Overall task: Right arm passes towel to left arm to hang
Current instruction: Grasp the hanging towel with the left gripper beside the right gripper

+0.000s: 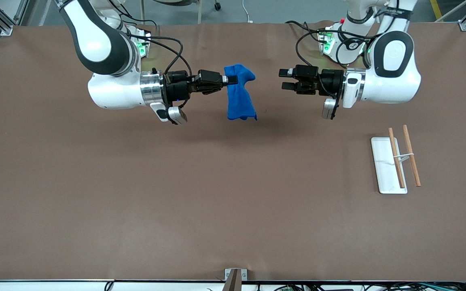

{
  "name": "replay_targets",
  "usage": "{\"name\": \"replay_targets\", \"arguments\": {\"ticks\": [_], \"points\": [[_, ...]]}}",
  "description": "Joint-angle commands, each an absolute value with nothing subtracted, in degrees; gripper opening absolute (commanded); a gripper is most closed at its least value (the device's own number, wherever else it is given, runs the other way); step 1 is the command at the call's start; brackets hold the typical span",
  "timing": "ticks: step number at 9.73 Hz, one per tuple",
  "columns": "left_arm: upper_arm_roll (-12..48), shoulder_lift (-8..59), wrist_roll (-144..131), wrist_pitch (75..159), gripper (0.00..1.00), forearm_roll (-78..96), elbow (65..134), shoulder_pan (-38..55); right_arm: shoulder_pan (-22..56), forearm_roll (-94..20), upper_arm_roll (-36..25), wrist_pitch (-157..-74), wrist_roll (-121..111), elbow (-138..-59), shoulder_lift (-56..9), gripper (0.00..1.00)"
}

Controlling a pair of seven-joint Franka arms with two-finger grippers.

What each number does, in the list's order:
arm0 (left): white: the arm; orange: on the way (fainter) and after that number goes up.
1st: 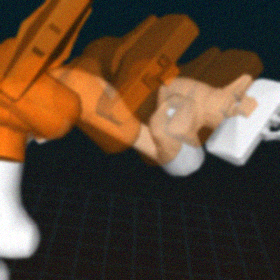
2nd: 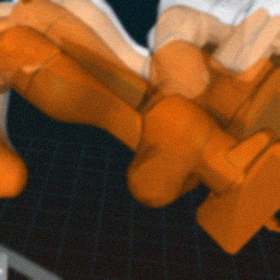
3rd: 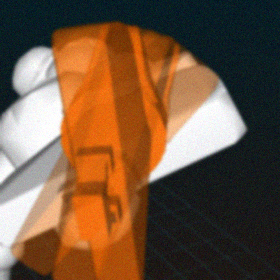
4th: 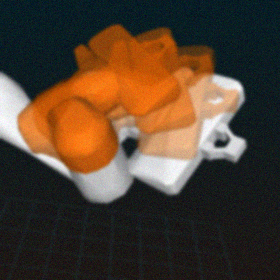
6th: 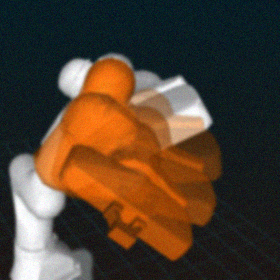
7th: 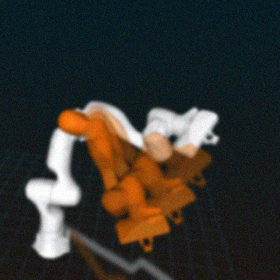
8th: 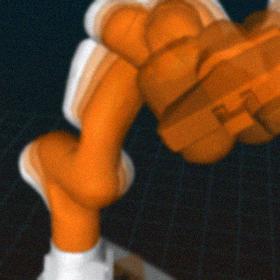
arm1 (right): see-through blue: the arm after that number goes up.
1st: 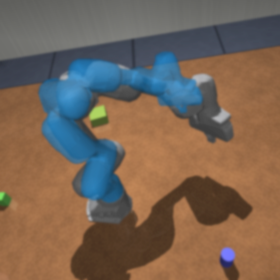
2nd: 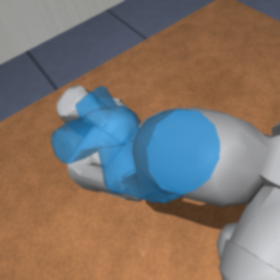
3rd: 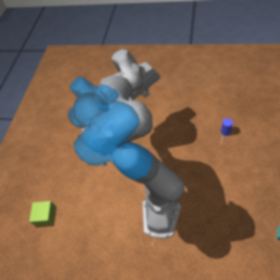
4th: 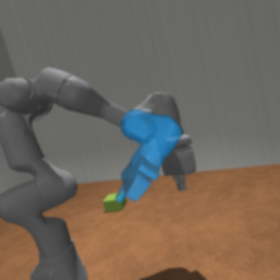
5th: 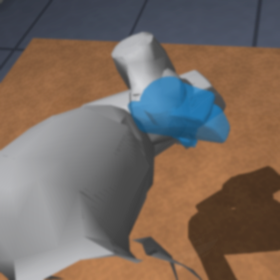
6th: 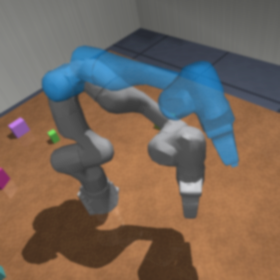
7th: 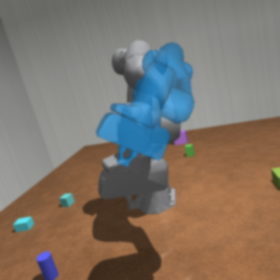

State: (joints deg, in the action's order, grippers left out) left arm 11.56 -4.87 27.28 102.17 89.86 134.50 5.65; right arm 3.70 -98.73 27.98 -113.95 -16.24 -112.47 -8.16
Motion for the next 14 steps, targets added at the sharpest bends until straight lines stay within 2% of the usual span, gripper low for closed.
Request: {"name": "replay_targets", "arguments": {"ticks": [1,3,4,7,8,9,10,11,12,14], "points": [[17.36,-5.63,34.76,113.76,1.00,102.32,139.82,8.08,3.87,-100.63,28.13,-114.17,-17.49,-112.85,-7.91,0.00],[25.80,-4.84,42.07,123.26,1.00,120.41,140.36,8.17,3.87,-100.63,28.13,-114.17,-17.49,-112.85,-7.91,0.00],[28.19,-3.88,46.80,124.79,1.00,126.59,140.36,8.09,3.87,-100.63,28.13,-114.17,-17.49,-112.85,-7.91,0.00],[28.65,-2.55,52.47,124.98,0.99,133.76,139.75,7.74,3.87,-100.63,28.13,-114.17,-17.58,-112.94,-7.91,0.00],[28.57,-2.46,52.91,124.98,0.94,134.73,139.31,7.30,3.87,-100.63,28.13,-114.17,-17.58,-112.94,-7.91,0.00],[28.56,-2.29,54.65,124.98,0.81,136.04,138.78,6.51,3.87,-100.63,28.13,-114.17,-17.58,-112.94,-7.91,0.00],[28.56,-1.59,55.71,124.98,0.61,136.75,138.52,6.42,3.87,-100.63,28.13,-114.17,-17.58,-112.94,-7.91,0.00],[28.56,-1.50,55.90,124.98,0.27,136.76,138.34,6.42,3.87,-100.63,28.13,-114.17,-17.58,-112.94,-7.91,0.00],[28.56,-1.49,55.99,124.98,0.02,136.84,138.25,6.42,3.87,-100.63,28.13,-114.17,-17.58,-112.94,-7.91,0.00],[28.30,-1.32,56.25,124.98,0.00,136.93,138.16,6.33,3.87,-100.63,28.13,-114.17,-17.58,-112.94,-7.91,0.00]]}}
